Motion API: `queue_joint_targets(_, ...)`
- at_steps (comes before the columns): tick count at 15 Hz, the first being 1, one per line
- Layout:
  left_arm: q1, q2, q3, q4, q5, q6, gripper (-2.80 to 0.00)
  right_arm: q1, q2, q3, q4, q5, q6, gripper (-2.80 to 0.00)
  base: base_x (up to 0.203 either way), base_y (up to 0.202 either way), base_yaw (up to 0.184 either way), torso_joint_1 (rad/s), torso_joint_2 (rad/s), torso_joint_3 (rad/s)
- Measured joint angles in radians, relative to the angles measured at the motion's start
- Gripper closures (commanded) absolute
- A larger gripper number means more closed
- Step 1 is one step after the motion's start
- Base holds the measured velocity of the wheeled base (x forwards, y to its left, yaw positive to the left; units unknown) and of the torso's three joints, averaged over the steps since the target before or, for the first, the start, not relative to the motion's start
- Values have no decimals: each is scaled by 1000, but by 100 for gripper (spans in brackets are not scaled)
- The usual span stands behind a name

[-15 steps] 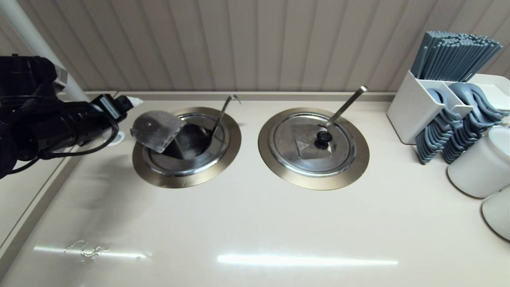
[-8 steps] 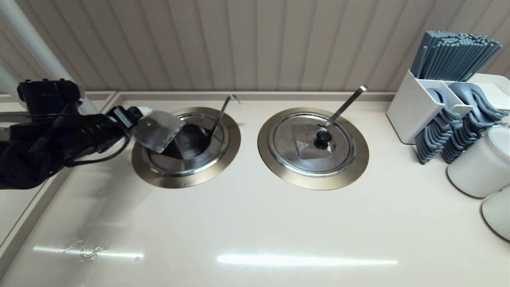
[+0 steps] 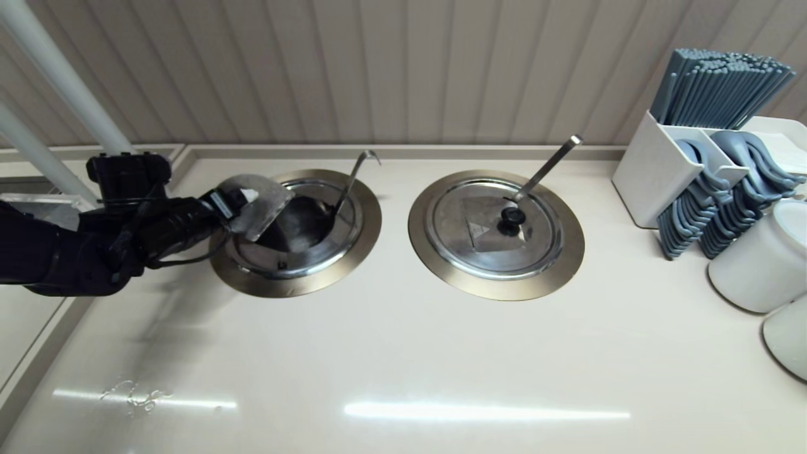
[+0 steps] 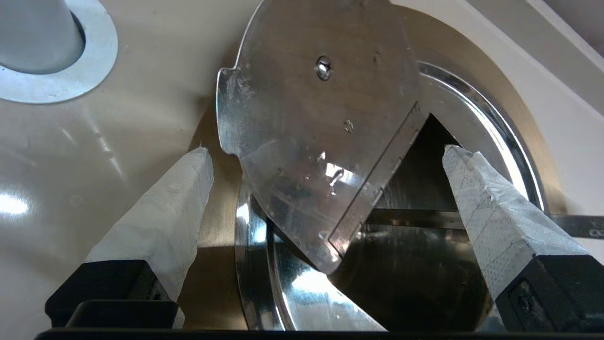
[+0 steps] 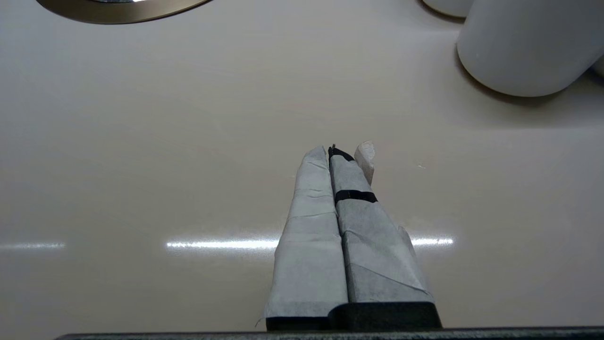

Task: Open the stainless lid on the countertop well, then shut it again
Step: Close the lid

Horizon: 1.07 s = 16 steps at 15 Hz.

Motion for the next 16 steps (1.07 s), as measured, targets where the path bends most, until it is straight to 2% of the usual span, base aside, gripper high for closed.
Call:
queue_joint_targets(7, 12, 37, -58, -3, 3, -5, -280, 0, 0, 0, 0, 0, 0, 0, 0, 0, 0, 0, 0, 0)
queue_joint_targets(11, 12, 49, -70, -109, 2, -8, -280, 0, 0, 0, 0, 0, 0, 0, 0, 0, 0, 0, 0, 0)
queue_joint_targets(16, 10, 63, -70, -119, -1, -9, -280, 0, 0, 0, 0, 0, 0, 0, 0, 0, 0, 0, 0, 0)
